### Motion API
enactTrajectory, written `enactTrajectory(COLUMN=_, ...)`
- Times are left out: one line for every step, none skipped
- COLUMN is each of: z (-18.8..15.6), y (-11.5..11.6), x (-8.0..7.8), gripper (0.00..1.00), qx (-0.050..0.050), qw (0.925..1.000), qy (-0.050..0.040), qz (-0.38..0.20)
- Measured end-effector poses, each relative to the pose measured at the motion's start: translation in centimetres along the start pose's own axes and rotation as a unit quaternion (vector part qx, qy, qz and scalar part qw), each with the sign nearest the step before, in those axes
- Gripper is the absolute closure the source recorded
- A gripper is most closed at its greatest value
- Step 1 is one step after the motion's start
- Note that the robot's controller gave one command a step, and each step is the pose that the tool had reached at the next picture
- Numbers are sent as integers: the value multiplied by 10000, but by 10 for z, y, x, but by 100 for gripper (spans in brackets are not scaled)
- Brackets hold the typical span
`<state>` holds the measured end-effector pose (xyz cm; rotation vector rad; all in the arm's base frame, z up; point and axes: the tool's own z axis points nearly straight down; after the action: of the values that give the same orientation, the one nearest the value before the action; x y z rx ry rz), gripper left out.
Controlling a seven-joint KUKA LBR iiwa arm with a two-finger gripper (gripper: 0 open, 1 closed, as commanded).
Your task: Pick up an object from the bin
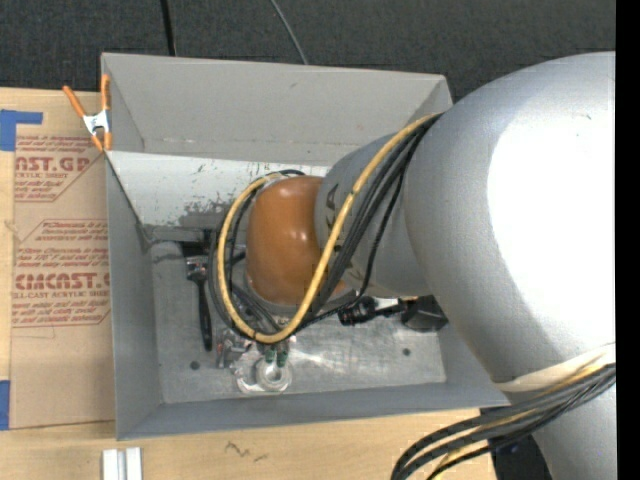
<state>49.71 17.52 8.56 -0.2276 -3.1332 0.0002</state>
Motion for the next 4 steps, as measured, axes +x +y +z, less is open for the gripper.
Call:
enactTrajectory(z=-35, y=-6, x=2, gripper=100, qx=15, qw=9999, qy=34, qz=98)
enactTrajectory(z=-96, y=4, x=-11, gripper=100, qx=5, qw=9999, qy=15, qz=141)
enactTrajectory(z=-120, y=16, x=-10, gripper=100, qx=-22, qw=9999, qy=-40, qz=157)
enactTrajectory(z=-99, y=13, x=-15, gripper=100, qx=-4, qw=9998, qy=-4, qz=223)
